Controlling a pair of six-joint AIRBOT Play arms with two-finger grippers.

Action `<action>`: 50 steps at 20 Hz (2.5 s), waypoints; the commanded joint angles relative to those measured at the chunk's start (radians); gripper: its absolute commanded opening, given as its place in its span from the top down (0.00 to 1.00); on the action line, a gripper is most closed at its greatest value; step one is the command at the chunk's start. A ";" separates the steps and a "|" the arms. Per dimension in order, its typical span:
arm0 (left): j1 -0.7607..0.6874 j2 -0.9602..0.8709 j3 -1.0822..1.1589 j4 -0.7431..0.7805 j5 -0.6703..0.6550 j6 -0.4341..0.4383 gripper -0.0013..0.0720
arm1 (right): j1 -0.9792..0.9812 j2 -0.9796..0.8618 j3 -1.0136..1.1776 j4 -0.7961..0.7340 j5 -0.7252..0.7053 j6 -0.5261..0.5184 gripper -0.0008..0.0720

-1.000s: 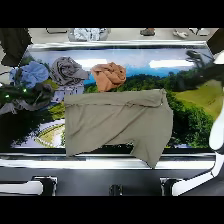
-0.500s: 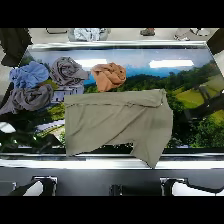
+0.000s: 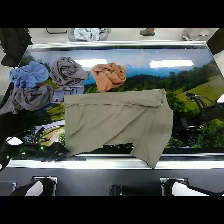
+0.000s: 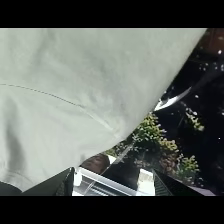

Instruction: Fold the shirts.

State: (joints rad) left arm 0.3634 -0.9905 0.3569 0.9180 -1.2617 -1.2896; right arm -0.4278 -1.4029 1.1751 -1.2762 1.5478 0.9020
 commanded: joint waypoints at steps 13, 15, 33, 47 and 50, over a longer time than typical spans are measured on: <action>-0.136 -0.083 -0.010 -0.084 0.100 0.008 0.94 | -0.001 0.004 -0.021 -0.072 0.014 -0.001 0.22; -0.136 -0.083 0.000 -0.085 0.099 0.008 0.94 | -0.001 0.005 -0.090 -0.078 -0.016 -0.007 0.20; -0.128 -0.047 0.214 -0.077 0.058 0.012 0.94 | -0.059 -0.134 -0.215 0.224 -0.145 -0.052 0.93; 0.011 0.190 1.650 0.097 0.026 -0.161 0.95 | -0.060 0.632 0.787 0.201 -0.410 -0.041 0.93; 0.011 0.245 1.684 0.097 0.038 -0.204 0.95 | -0.060 0.711 0.821 0.114 -0.391 -0.013 0.93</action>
State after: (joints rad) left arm 0.3660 -0.7959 1.9392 0.9943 -1.2362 -1.4441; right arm -0.4889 -0.7887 1.9194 -1.0901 1.1900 0.8532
